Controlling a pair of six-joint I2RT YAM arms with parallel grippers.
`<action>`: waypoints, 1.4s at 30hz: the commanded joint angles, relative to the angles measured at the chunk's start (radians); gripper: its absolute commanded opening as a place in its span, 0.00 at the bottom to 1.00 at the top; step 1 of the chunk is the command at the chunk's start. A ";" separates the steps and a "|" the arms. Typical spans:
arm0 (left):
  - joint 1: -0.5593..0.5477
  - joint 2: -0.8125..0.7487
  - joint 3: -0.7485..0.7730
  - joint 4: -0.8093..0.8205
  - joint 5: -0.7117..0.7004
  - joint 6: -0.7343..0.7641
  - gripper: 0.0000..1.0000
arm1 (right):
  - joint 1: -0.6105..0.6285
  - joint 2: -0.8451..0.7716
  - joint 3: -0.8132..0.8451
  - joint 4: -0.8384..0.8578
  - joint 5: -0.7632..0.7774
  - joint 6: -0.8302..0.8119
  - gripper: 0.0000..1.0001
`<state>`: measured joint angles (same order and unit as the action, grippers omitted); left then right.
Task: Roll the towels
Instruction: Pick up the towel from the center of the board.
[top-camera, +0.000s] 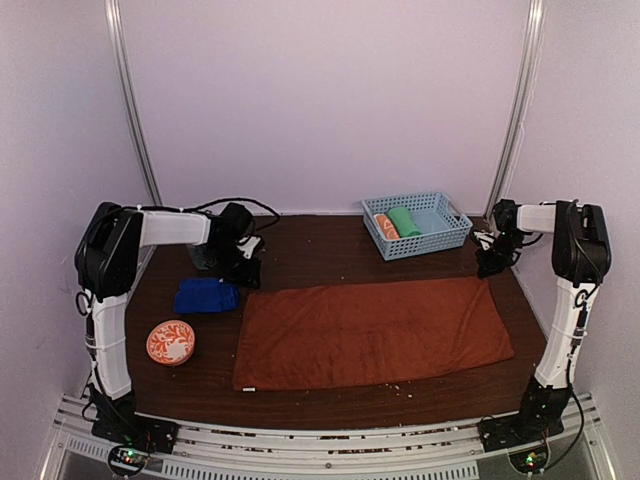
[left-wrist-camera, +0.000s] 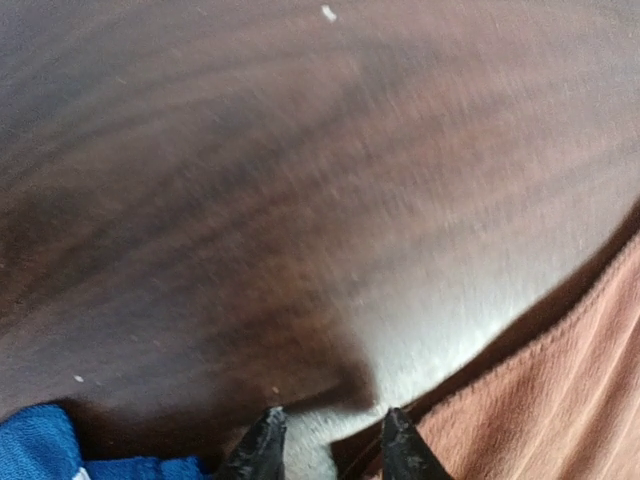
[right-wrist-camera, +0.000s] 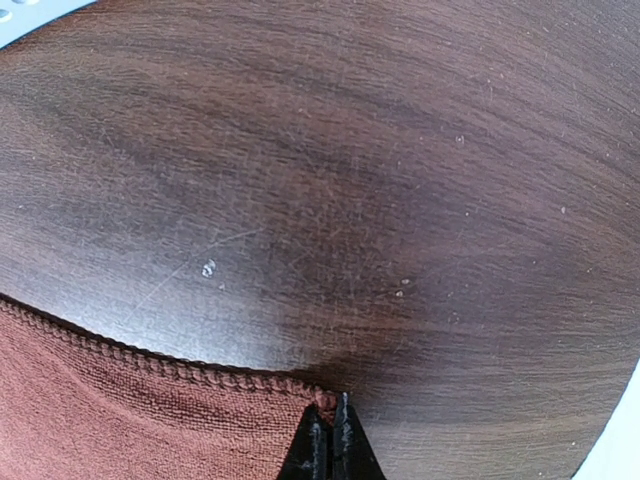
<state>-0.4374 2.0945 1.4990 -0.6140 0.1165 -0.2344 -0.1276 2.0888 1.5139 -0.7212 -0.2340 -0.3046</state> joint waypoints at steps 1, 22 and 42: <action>0.009 0.026 0.010 -0.076 0.052 0.095 0.36 | 0.000 -0.034 0.011 -0.007 -0.013 0.014 0.00; 0.098 -0.039 -0.125 0.071 0.446 0.134 0.44 | 0.000 -0.034 -0.017 -0.003 -0.023 0.016 0.01; 0.131 -0.109 -0.207 0.131 0.597 0.155 0.46 | 0.008 -0.017 -0.014 -0.009 -0.041 0.019 0.01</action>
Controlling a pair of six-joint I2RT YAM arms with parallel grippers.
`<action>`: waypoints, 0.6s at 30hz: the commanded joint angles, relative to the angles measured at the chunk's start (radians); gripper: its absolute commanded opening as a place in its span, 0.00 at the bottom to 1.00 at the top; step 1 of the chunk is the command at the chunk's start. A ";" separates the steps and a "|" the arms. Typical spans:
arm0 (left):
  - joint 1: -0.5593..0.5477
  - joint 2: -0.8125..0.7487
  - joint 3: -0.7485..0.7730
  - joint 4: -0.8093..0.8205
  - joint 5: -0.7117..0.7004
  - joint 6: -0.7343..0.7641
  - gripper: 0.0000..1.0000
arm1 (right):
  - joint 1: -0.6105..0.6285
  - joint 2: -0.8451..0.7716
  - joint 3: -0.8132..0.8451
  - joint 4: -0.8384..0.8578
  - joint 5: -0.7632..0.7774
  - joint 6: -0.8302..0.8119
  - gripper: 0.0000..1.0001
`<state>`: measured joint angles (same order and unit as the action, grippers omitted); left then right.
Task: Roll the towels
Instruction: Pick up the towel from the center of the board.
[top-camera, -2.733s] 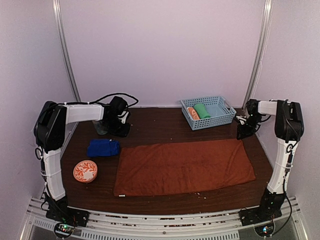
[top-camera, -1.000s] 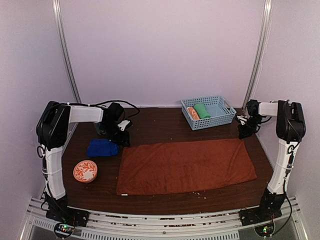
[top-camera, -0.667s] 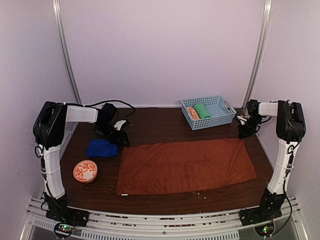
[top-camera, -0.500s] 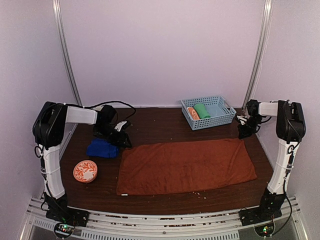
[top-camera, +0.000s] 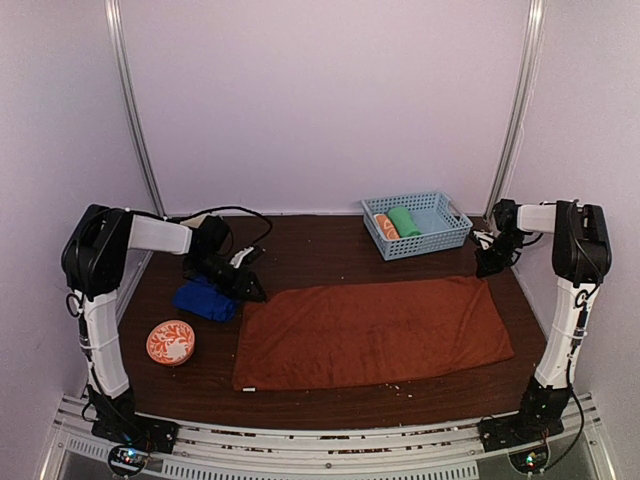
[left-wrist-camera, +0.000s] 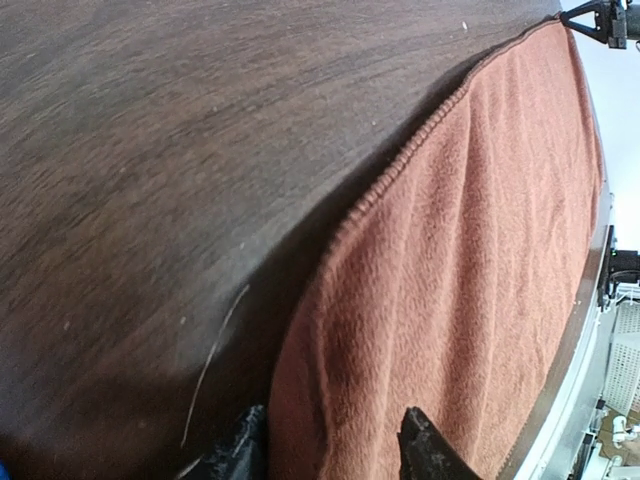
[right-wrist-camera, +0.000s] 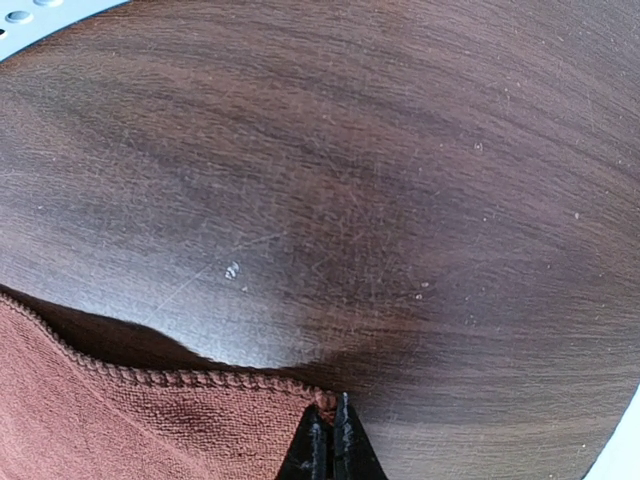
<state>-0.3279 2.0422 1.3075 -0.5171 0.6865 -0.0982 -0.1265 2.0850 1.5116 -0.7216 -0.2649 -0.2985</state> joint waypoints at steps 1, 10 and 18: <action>0.021 -0.057 -0.016 0.030 0.025 0.023 0.45 | 0.008 -0.012 -0.011 -0.010 -0.011 0.013 0.02; 0.021 -0.052 -0.002 0.058 -0.111 -0.022 0.13 | 0.014 -0.013 -0.010 -0.010 -0.012 0.013 0.02; 0.022 -0.110 0.025 0.110 -0.250 -0.060 0.00 | 0.007 -0.055 0.000 0.009 0.011 0.018 0.00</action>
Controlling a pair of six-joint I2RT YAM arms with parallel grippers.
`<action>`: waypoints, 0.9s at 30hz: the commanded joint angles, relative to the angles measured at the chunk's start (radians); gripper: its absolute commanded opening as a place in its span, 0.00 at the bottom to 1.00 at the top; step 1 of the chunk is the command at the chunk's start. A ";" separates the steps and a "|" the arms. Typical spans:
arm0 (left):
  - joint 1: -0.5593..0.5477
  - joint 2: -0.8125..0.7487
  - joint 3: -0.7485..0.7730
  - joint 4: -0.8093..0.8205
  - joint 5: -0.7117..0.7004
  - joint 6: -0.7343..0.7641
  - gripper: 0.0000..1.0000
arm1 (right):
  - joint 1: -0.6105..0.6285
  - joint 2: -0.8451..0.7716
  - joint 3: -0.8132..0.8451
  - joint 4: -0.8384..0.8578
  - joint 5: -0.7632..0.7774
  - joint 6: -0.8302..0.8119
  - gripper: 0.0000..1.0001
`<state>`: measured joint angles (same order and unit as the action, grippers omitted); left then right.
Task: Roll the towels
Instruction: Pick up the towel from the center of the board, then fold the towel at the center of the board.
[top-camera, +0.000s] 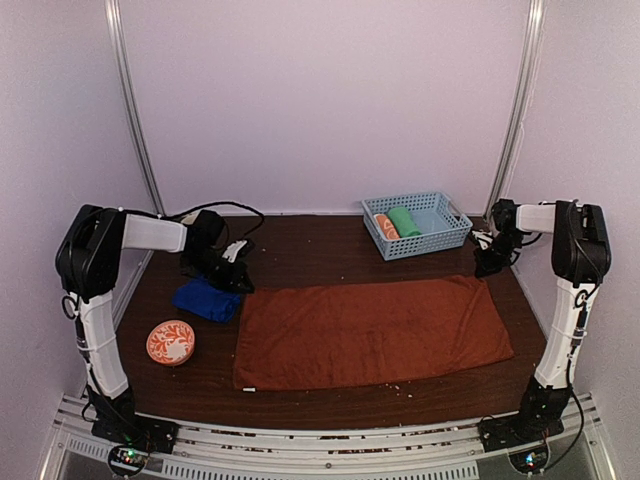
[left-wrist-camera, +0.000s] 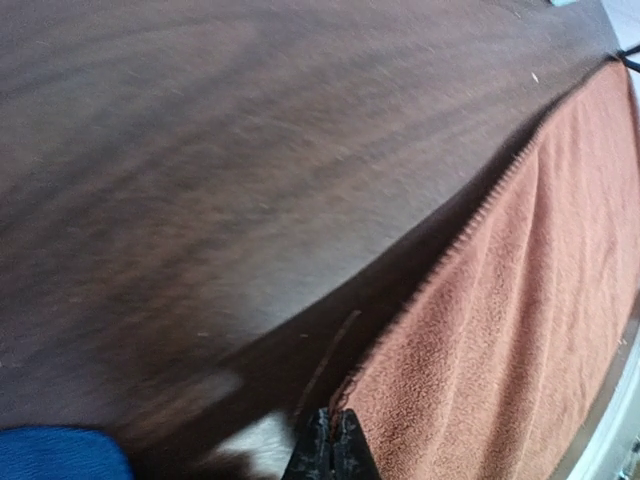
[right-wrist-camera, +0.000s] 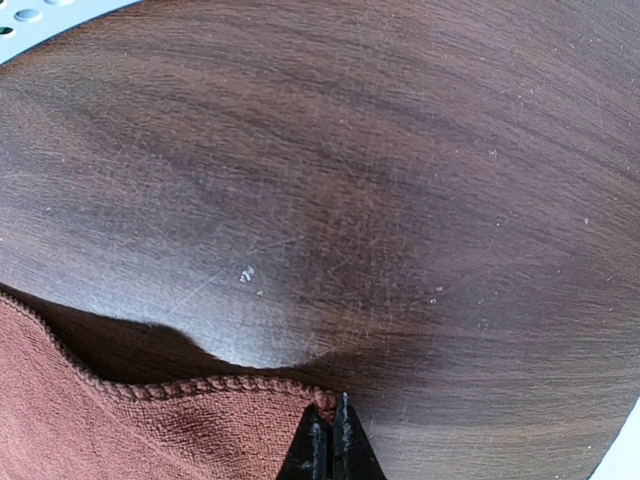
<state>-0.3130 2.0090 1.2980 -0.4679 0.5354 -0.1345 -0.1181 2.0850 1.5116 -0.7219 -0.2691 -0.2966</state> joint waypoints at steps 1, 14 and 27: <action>0.007 -0.093 0.038 0.071 -0.116 -0.028 0.00 | -0.008 -0.063 0.009 0.013 0.017 0.017 0.00; 0.007 -0.181 0.014 0.130 -0.165 -0.046 0.00 | -0.063 -0.125 0.065 0.042 -0.034 -0.014 0.00; 0.006 -0.274 -0.065 0.155 -0.119 -0.045 0.00 | -0.092 -0.270 -0.102 0.137 -0.162 -0.053 0.00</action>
<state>-0.3130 1.7786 1.2633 -0.3626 0.3840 -0.1741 -0.1955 1.9045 1.4818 -0.6498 -0.3908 -0.3199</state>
